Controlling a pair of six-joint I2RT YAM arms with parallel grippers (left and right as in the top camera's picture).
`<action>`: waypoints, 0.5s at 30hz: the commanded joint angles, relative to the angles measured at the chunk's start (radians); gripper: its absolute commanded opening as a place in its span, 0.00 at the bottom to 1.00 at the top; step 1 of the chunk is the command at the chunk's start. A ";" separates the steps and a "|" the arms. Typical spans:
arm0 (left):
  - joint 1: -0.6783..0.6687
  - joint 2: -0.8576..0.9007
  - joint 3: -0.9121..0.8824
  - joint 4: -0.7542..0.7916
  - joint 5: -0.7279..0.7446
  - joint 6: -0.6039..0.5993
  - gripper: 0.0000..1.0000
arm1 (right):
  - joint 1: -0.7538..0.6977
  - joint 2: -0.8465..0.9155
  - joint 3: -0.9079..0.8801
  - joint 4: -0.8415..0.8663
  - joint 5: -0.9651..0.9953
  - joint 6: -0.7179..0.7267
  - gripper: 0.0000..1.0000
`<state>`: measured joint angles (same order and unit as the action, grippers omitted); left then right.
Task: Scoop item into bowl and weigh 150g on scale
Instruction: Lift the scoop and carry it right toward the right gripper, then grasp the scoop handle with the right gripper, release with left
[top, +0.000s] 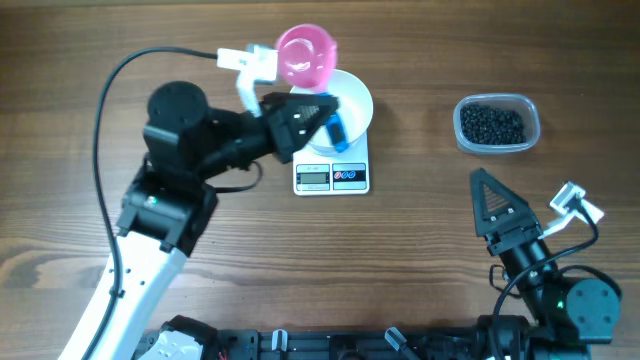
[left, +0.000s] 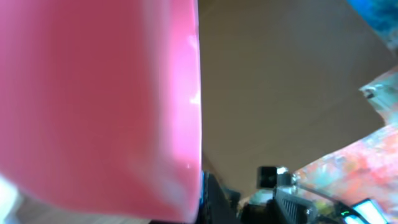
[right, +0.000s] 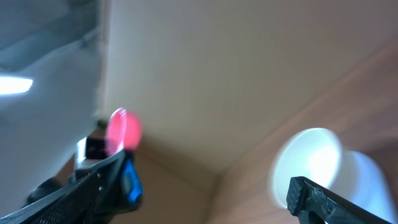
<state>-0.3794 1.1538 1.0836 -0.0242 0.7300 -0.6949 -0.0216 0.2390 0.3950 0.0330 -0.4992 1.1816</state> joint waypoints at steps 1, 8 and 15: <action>-0.135 0.030 0.002 0.061 -0.245 -0.319 0.04 | -0.002 0.085 0.016 0.117 -0.186 0.270 1.00; -0.462 0.126 0.002 0.227 -0.665 -0.411 0.04 | -0.002 0.137 0.016 0.298 -0.323 0.470 0.83; -0.540 0.177 0.002 0.237 -0.668 -0.474 0.04 | -0.002 0.137 0.016 0.322 -0.296 0.486 0.73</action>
<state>-0.9009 1.3254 1.0817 0.2031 0.0898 -1.1477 -0.0227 0.3702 0.3973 0.3492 -0.8043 1.6508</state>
